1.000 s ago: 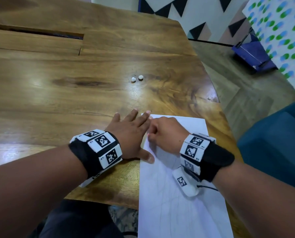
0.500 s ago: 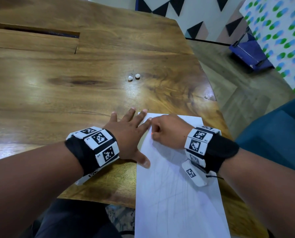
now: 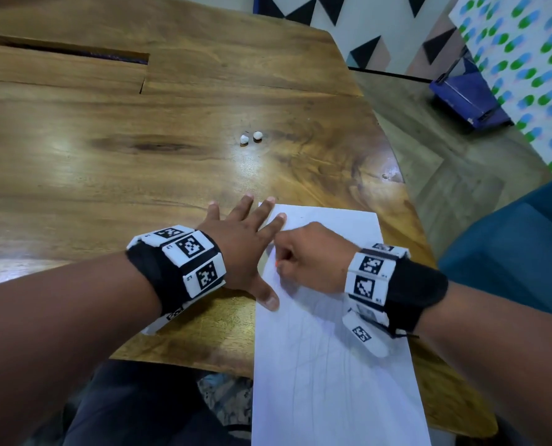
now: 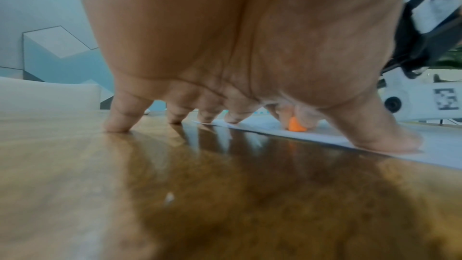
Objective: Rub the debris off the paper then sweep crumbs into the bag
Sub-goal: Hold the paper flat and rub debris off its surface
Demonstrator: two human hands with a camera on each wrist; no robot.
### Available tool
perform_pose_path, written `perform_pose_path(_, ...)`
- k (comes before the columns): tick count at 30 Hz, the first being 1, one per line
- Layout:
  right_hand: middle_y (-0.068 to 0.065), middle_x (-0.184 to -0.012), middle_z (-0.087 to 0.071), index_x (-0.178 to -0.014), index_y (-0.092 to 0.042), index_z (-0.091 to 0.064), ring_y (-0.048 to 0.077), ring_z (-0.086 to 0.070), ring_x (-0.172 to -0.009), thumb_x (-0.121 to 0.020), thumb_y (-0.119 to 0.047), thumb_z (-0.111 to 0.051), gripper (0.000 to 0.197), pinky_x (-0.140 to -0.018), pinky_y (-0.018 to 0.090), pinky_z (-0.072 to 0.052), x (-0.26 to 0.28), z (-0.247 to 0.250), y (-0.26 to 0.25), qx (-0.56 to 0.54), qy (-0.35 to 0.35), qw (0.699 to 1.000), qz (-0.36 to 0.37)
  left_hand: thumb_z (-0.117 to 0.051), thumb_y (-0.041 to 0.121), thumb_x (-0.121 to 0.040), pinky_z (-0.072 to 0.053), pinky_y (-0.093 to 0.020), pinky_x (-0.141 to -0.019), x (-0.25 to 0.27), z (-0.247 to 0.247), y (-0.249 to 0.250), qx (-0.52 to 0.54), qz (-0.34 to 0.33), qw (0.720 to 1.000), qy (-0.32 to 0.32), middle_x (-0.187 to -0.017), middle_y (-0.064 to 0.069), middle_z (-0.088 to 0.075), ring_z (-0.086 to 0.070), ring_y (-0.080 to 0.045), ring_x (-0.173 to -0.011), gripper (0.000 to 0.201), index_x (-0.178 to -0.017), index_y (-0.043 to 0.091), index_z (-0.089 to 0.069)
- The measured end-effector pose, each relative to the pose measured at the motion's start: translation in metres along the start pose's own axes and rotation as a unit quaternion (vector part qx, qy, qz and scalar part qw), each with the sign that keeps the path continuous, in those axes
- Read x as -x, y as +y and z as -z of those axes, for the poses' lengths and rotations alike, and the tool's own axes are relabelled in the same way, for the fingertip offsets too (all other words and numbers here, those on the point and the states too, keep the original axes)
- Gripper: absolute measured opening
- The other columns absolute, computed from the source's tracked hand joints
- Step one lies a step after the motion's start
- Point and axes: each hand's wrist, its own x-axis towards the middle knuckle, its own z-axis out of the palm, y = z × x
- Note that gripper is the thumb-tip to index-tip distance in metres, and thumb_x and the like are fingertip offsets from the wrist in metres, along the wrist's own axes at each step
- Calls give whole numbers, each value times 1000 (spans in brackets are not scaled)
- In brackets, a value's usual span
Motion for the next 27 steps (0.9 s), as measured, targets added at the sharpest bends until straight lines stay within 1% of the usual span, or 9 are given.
perform_pose_path(2, 0, -84, -66, -84, -20, -61, 23, -63, -83, -88, -25, -56, 7, -72, 35, -53, -14, 12, 16, 20, 34, 998, -41, -58, 99, -53, -7, -74, -117, 0, 1, 0, 0, 0, 1000, 1, -165, 1, 34, 26, -31, -153, 149, -158, 31, 22)
perform_pose_path(6, -3, -82, -64, -80, -21, -60, 21, -61, -83, -87, -24, -59, 8, -66, 29, -46, -31, 33, 43, 26, 78, 989, -120, -56, 100, -52, -7, -74, -117, 1, 2, 1, -2, 2, 1000, -5, -165, 1, 34, 27, -31, -153, 147, -157, 34, 24)
perform_pose_path(9, -1, -83, -64, -83, -19, -57, 23, -61, -82, -88, -21, -55, 6, -66, 31, -47, -18, 25, 24, 40, 64, 992, -96, -58, 99, -51, -6, -74, -116, 0, 0, 0, 2, 2, 1000, -1, -165, 1, 33, 27, -31, -153, 148, -157, 35, 23)
perform_pose_path(13, -1, -81, -62, -82, -29, -53, 22, -61, -79, -86, -24, -60, 9, -68, 34, -53, 10, 1, -22, 16, -27, 999, -10, -59, 99, -52, -6, -75, -116, -2, -1, 1, 2, 2, 1000, 0, -165, 1, 33, 27, -31, -153, 147, -157, 36, 23)
perform_pose_path(15, -3, -81, -63, -81, -31, -54, 22, -63, -80, -86, -27, -60, 9, -70, 36, -54, 12, -2, -25, 4, -34, 999, -2, -57, 99, -53, -7, -75, -116, -2, -2, 1, -5, 3, 1000, 1, -165, 1, 34, 27, -32, -153, 147, -157, 35, 24)
perform_pose_path(18, 1, -86, -66, -85, -23, -56, 24, -62, -83, -89, -27, -56, 6, -75, 38, -54, -4, 9, 0, 35, 7, 999, -40, -56, 100, -53, -5, -75, -116, 0, -2, -1, 0, 1, 1000, 5, -165, 1, 34, 27, -31, -153, 146, -158, 35, 23)
perform_pose_path(21, -4, -81, -63, -75, -25, -51, 22, -60, -82, -86, -26, -58, 13, -70, 34, -51, -20, 21, 29, 29, 63, 993, -92, -54, 101, -53, -5, -74, -116, 1, -3, -1, 3, -1, 1000, 7, -165, 1, 33, 27, -31, -153, 144, -156, 38, 23)
perform_pose_path(24, -4, -82, -62, -76, -26, -52, 21, -58, -80, -86, -26, -58, 12, -66, 31, -46, -26, 20, 36, 36, 57, 992, -102, -54, 101, -54, -5, -72, -118, 3, -4, -1, 8, -3, 1000, 17, -166, 2, 30, 26, -30, -154, 143, -158, 36, 20)
perform_pose_path(27, -2, -84, -64, -78, -25, -53, 22, -60, -79, -86, -26, -57, 9, -66, 32, -50, -26, 17, 35, 38, 63, 991, -111, -52, 101, -55, -4, -69, -120, 7, -7, -5, 13, -8, 999, 28, -167, 2, 29, 25, -28, -154, 144, -159, 32, 18)
